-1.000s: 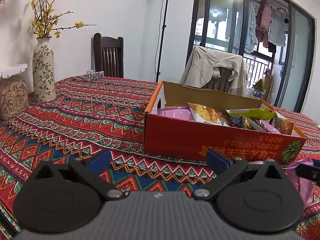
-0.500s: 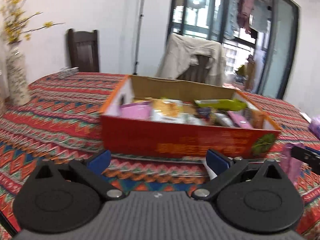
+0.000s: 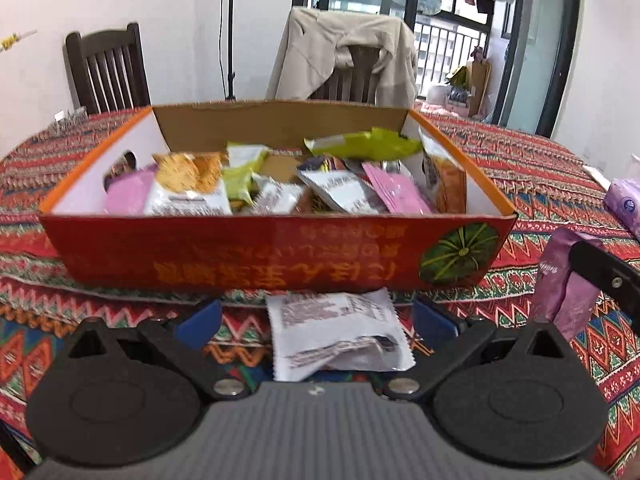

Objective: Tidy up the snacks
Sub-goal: 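Grasp a pink packet with the right gripper while the left gripper grasps a white packet, then carry the pink and white packets over the open box with both grippers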

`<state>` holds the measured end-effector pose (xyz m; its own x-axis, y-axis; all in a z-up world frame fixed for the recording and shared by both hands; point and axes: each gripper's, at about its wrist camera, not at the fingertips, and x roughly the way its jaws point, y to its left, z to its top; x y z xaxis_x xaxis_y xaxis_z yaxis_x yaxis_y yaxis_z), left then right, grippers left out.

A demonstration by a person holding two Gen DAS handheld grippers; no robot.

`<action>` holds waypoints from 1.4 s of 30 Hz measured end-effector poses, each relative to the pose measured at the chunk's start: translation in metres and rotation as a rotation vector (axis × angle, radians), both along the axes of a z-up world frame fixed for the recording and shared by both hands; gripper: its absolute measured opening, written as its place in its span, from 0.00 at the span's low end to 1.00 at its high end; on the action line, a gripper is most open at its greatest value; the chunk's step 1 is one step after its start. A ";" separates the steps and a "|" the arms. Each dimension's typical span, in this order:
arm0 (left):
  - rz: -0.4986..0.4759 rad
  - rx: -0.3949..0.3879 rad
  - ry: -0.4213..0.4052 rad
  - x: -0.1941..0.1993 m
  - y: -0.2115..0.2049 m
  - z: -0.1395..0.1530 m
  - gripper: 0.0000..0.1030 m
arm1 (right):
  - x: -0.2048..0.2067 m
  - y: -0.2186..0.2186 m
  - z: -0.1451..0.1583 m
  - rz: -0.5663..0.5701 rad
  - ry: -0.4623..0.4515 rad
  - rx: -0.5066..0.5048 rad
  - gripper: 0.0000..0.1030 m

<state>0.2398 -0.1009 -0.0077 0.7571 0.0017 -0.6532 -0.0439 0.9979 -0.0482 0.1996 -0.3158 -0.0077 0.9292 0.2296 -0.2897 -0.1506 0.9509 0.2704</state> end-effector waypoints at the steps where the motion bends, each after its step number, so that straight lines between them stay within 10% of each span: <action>1: 0.008 0.007 0.011 0.002 -0.002 -0.003 1.00 | 0.000 -0.001 0.000 0.000 0.001 0.006 0.50; 11: 0.063 0.026 0.059 0.009 -0.009 -0.019 0.99 | -0.001 0.003 -0.001 0.001 0.003 -0.006 0.50; 23: 0.021 -0.002 0.018 -0.008 -0.006 -0.008 0.46 | 0.000 0.006 -0.002 0.005 0.005 -0.015 0.50; 42: -0.059 0.005 -0.193 -0.054 0.008 0.042 0.45 | -0.013 0.011 0.006 0.014 -0.061 -0.037 0.50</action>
